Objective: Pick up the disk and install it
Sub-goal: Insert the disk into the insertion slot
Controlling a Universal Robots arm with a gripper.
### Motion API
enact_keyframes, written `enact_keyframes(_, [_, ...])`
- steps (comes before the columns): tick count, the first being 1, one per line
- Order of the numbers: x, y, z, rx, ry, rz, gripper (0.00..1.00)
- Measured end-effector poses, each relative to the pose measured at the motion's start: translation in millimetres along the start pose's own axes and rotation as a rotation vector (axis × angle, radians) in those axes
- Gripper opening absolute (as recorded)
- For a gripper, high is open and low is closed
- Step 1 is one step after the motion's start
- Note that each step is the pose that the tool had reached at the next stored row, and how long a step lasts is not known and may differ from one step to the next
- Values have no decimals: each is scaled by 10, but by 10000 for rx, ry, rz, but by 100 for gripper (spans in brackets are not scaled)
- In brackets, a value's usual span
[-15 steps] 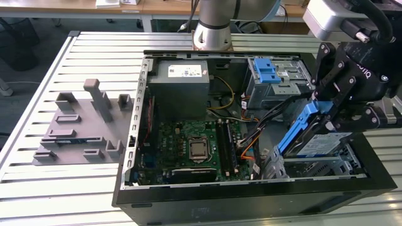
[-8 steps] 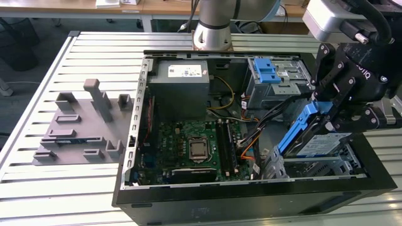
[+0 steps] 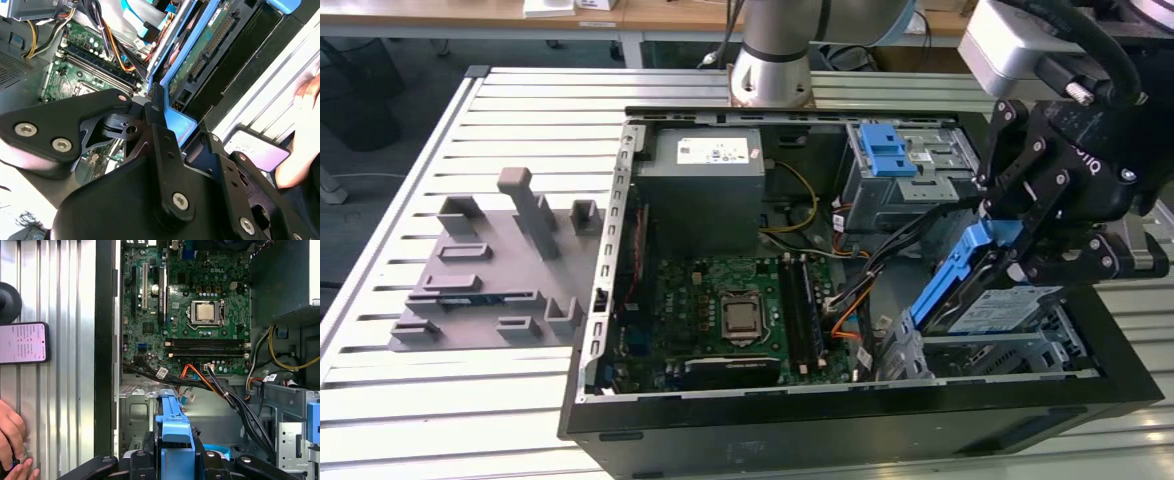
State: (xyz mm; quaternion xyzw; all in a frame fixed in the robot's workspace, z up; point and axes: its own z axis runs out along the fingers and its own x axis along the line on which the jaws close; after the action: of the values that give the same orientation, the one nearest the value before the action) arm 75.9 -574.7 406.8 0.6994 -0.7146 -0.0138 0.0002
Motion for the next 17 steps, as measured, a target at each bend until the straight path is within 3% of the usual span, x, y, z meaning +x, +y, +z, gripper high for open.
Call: enact_keyframes(17, [1,-1,62,0,0,0,36])
